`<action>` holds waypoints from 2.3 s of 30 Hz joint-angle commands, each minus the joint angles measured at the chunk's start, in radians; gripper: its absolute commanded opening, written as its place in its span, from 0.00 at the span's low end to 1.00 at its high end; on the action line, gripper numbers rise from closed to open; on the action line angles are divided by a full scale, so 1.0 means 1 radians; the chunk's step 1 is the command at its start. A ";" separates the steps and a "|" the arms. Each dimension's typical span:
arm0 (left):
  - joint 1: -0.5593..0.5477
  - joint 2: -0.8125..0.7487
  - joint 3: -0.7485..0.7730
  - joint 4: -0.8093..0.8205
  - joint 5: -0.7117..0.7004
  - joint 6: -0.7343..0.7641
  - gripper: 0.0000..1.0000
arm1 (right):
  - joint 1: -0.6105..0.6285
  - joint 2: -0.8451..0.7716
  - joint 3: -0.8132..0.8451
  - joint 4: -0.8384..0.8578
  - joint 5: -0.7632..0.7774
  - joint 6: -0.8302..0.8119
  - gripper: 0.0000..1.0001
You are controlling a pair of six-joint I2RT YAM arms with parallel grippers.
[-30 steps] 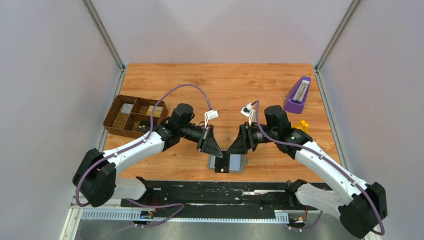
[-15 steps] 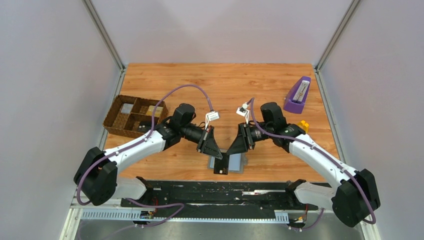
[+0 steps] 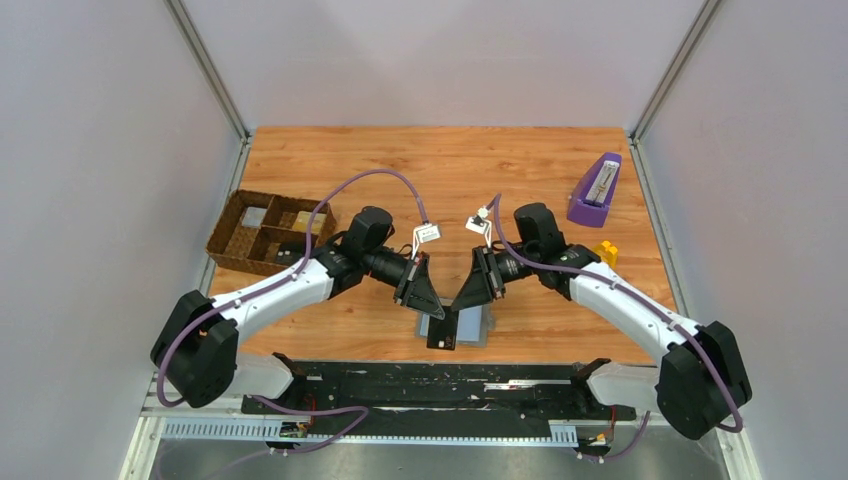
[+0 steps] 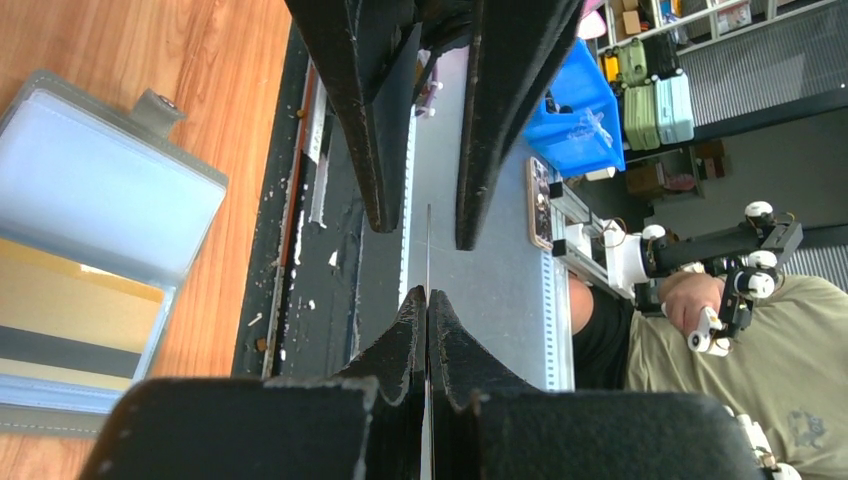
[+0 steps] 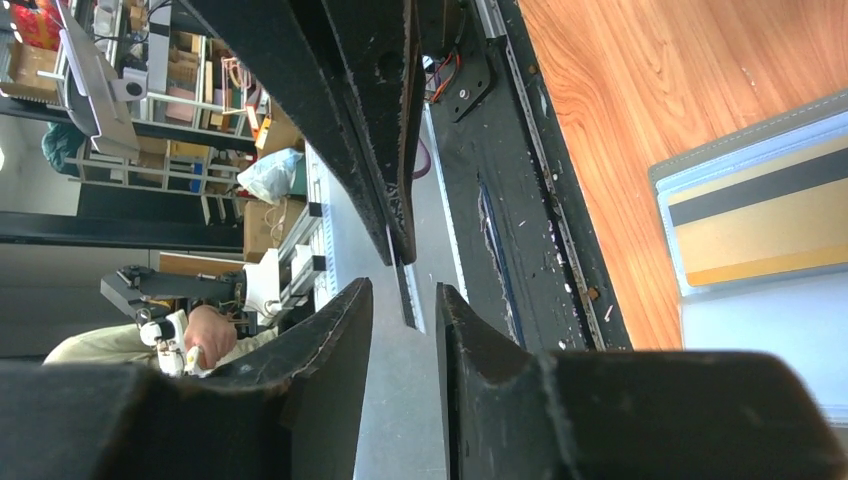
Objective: Take the credit cards out of the card holder
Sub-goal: Remove the credit card from the card holder.
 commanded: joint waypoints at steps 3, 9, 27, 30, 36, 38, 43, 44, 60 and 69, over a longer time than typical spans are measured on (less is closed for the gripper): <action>-0.004 0.014 0.052 -0.010 0.025 0.033 0.06 | 0.009 0.025 0.001 0.097 -0.020 0.027 0.09; -0.004 0.016 0.069 -0.034 0.010 0.053 0.21 | 0.009 0.014 -0.019 0.133 -0.005 0.048 0.00; 0.240 -0.173 -0.013 0.054 -0.254 -0.218 0.59 | -0.065 -0.197 -0.140 0.457 0.496 0.540 0.00; 0.259 -0.203 -0.051 0.118 -0.322 -0.334 0.59 | -0.064 -0.242 -0.202 0.561 0.592 0.643 0.00; 0.260 -0.225 -0.238 0.543 -0.407 -0.623 0.59 | -0.029 -0.334 -0.290 0.661 0.792 0.759 0.00; 0.258 -0.217 -0.280 0.668 -0.431 -0.700 0.59 | -0.012 -0.359 -0.312 0.680 0.870 0.788 0.00; 0.242 -0.200 -0.300 0.791 -0.467 -0.758 0.59 | 0.010 -0.397 -0.349 0.695 0.983 0.848 0.00; 0.240 -0.200 -0.297 0.807 -0.472 -0.759 0.59 | 0.015 -0.401 -0.352 0.695 0.995 0.856 0.00; 0.147 -0.039 -0.261 0.982 -0.502 -0.815 0.54 | 0.035 -0.407 -0.432 0.778 1.045 0.949 0.00; 0.143 0.003 -0.247 1.026 -0.489 -0.840 0.10 | 0.053 -0.400 -0.455 0.783 1.036 0.962 0.00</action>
